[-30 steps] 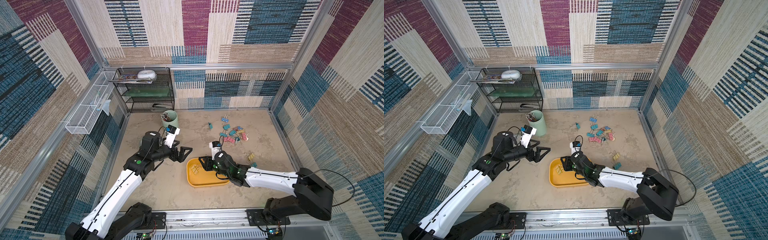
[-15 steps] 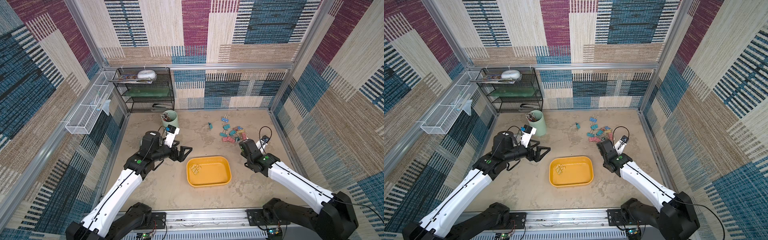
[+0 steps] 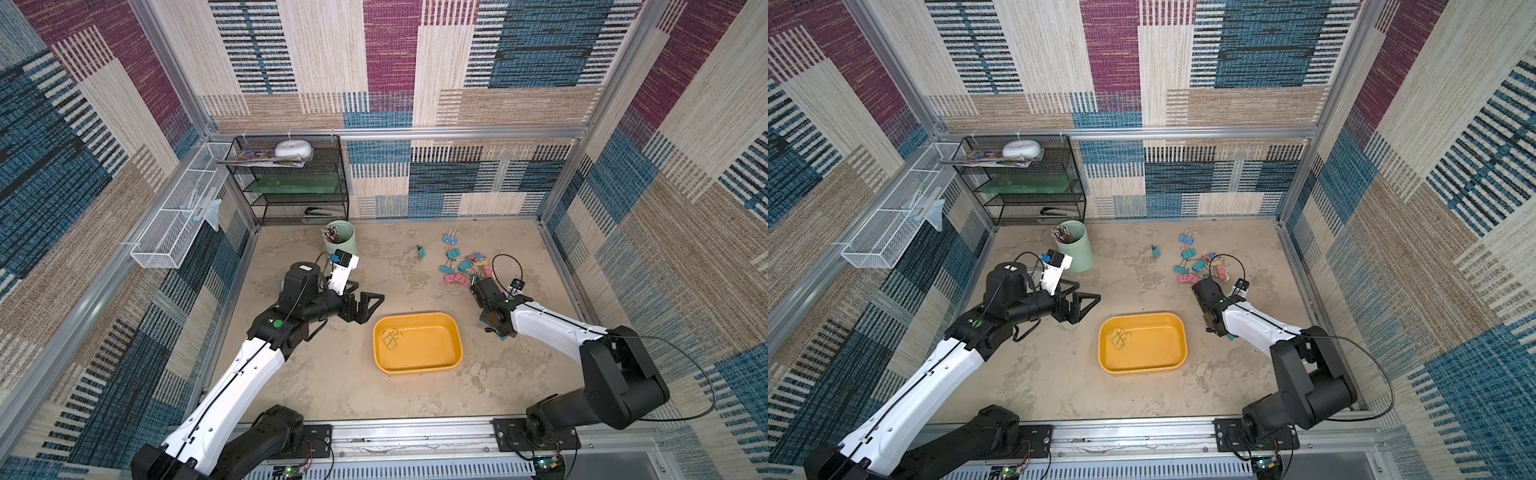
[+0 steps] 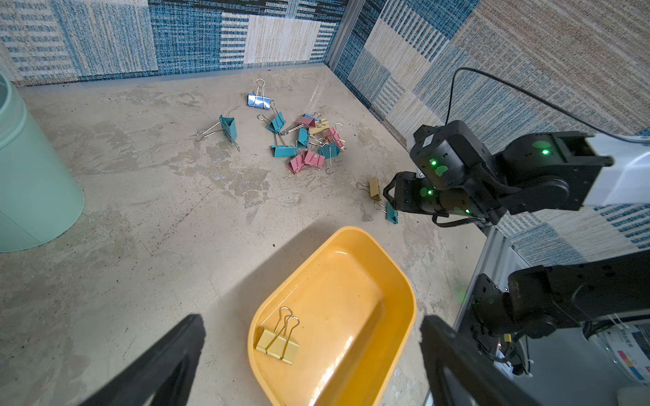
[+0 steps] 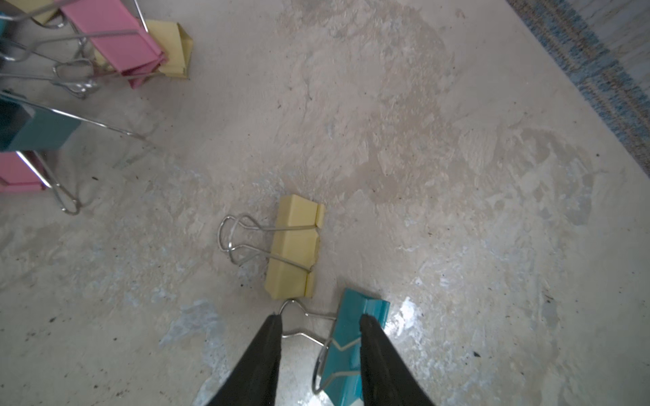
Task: Put the binder clips in the storage box
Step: Pick up the binder clip at the center of the board, then place the binder clip in the storage box.
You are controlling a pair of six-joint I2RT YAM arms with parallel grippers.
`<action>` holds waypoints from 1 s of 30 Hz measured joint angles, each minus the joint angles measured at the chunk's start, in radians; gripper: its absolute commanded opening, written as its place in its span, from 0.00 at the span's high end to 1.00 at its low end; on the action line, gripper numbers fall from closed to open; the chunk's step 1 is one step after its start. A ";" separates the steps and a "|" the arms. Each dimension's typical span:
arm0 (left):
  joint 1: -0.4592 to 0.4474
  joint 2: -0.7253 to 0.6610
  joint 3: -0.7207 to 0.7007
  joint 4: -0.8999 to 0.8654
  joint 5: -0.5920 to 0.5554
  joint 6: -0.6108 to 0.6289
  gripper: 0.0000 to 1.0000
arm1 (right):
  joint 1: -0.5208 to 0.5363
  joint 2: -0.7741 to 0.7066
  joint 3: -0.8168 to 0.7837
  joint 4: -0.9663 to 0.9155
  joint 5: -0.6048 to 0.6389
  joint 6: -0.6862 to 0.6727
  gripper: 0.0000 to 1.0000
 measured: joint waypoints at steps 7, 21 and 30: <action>0.002 0.002 0.000 0.000 -0.002 -0.003 0.00 | 0.000 -0.024 -0.039 -0.007 -0.006 0.037 0.72; 0.002 0.008 0.000 0.000 -0.002 -0.019 0.00 | 0.003 -0.246 -0.023 -0.069 -0.010 0.044 1.00; 0.002 0.008 0.000 0.000 -0.006 -0.019 0.00 | 0.148 -0.550 -0.089 0.225 -0.351 -0.108 1.00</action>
